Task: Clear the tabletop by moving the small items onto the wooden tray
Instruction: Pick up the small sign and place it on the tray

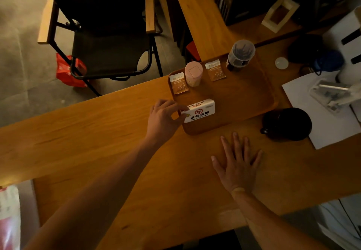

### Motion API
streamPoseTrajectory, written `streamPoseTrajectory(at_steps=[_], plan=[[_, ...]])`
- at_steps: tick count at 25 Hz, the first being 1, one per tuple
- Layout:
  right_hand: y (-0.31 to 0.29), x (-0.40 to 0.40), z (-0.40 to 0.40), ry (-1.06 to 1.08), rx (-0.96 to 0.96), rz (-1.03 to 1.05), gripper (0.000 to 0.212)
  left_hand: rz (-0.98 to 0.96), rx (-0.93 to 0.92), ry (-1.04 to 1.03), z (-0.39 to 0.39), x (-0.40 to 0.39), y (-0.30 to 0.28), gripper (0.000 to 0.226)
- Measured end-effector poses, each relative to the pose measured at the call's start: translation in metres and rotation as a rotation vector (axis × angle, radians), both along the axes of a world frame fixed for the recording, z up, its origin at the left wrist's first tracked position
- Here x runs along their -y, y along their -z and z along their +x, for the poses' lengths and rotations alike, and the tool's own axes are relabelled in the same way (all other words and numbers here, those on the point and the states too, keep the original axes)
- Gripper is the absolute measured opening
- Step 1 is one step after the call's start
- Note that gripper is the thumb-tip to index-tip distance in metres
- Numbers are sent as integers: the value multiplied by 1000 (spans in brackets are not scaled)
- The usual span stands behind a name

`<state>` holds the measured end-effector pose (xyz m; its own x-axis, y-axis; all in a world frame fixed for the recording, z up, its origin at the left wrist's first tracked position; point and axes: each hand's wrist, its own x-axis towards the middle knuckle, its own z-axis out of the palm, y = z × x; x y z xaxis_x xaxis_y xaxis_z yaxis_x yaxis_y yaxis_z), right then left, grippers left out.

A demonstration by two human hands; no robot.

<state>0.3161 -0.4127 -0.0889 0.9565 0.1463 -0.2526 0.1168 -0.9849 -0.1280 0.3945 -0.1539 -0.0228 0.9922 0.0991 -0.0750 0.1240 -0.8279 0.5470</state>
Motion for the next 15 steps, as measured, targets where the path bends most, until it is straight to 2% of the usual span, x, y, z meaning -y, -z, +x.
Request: streamPoseTrajectory(at_steps=[15], plan=[[5,2,0,-4,-1,-9,76,14,1,8,-6,-1,-3,23]])
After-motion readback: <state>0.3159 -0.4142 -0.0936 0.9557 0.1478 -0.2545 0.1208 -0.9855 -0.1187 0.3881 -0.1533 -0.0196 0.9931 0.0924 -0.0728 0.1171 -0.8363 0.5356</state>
